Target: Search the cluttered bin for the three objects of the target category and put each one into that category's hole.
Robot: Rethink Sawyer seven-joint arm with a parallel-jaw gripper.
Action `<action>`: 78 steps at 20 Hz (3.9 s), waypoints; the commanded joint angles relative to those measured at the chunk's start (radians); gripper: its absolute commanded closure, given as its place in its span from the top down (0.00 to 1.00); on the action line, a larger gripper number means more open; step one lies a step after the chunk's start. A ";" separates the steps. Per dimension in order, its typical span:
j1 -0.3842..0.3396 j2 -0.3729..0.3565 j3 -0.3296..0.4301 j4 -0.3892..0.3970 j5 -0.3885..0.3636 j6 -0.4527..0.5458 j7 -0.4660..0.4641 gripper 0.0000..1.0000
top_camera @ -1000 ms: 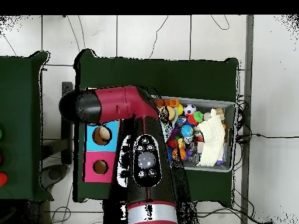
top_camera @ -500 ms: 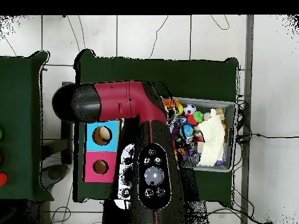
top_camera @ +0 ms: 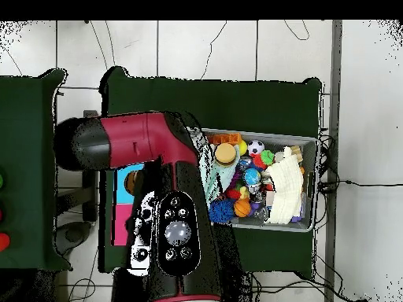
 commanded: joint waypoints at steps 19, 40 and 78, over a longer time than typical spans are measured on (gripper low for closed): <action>-0.019 0.120 -0.003 -0.002 -0.021 -0.032 0.073 0.00; 0.076 0.214 -0.058 -0.032 0.008 -0.165 0.196 0.00; -0.026 0.322 -0.021 -0.151 -0.015 -0.237 0.067 0.00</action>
